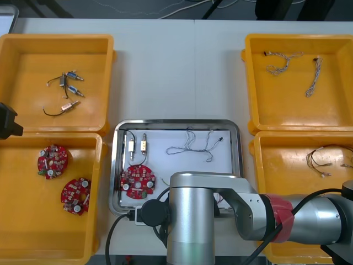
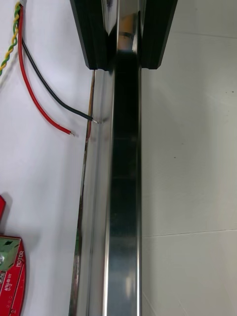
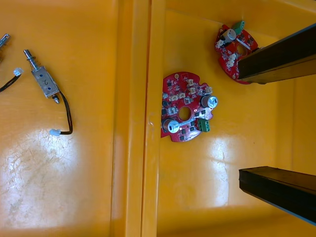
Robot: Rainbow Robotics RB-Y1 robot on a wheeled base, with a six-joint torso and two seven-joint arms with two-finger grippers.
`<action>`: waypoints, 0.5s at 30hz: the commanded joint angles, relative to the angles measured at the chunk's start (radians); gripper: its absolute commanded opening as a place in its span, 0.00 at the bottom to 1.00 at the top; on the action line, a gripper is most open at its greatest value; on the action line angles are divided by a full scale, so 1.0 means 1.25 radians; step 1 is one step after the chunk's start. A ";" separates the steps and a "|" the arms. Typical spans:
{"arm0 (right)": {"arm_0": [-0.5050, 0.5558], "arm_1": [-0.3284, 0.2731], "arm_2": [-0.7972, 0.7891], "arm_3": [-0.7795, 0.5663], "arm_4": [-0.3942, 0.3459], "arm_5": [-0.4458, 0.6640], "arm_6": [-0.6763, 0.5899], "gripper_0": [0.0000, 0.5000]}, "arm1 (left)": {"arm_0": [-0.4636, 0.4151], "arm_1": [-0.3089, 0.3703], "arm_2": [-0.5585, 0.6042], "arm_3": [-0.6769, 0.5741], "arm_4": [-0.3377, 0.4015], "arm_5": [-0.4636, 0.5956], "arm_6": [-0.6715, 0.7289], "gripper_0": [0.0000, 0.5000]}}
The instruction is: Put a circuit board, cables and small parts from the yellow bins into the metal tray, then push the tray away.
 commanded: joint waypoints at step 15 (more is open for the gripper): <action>-0.130 -0.053 -0.003 -0.010 -0.062 -0.035 -0.033 0.00 | 0.019 0.037 0.027 -0.026 -0.003 0.005 -0.069 1.00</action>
